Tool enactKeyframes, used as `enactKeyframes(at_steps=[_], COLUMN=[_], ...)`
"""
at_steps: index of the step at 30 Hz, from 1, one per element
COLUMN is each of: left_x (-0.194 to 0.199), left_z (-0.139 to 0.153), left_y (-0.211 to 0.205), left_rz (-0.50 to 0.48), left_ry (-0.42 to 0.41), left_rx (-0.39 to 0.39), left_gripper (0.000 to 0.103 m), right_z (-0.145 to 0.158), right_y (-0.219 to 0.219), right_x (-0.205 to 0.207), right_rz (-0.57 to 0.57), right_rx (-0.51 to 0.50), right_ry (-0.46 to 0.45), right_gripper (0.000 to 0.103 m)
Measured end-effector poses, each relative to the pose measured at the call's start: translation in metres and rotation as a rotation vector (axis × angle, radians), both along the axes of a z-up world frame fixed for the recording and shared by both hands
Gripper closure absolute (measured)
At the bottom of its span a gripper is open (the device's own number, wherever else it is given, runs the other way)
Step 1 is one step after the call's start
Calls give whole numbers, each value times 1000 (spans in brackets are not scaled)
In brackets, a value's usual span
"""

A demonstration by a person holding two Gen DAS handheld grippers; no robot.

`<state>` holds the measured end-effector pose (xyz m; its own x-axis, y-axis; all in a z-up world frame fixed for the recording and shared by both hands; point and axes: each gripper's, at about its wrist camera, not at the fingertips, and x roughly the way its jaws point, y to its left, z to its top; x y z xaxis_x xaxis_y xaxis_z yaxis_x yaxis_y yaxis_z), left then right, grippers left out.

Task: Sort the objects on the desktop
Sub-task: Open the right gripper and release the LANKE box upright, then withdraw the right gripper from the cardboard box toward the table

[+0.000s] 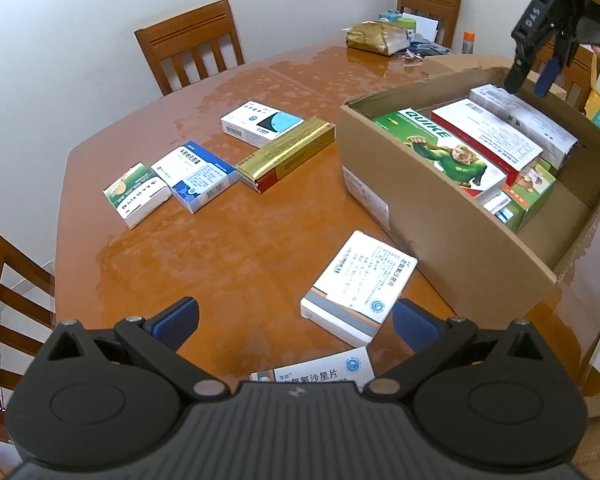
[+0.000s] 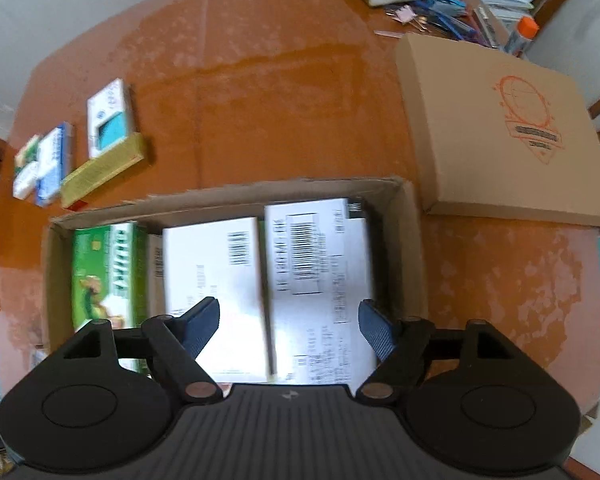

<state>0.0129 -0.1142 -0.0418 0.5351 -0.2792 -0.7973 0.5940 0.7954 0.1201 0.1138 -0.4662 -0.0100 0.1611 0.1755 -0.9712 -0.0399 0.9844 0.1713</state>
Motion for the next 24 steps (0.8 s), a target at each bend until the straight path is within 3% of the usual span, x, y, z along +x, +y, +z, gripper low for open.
enactKeyframes(at_steps=[5,14,18,21,24], left_x=[1,4,6,7,8], left_z=[-1,-3,-3,-3,-4], left_y=[1,4,8,12,16], left_rz=[-4,8,22,36,47], left_ry=[2,2,1,2,1], left_rx=[0,-7,-19,-27,-33], left_gripper=[0,0,0,0,0], right_z=[-7,-20,-4,15,36], right_y=[7,15,24,32,45], right_x=[0,-3,-6,-12,-21], right_rz=[4,16,35,22,34], right_rx=[66,26,12,-6,-62], right_ry=[30,44,-24,-127,-265], right_gripper=[22,22,22,22,14])
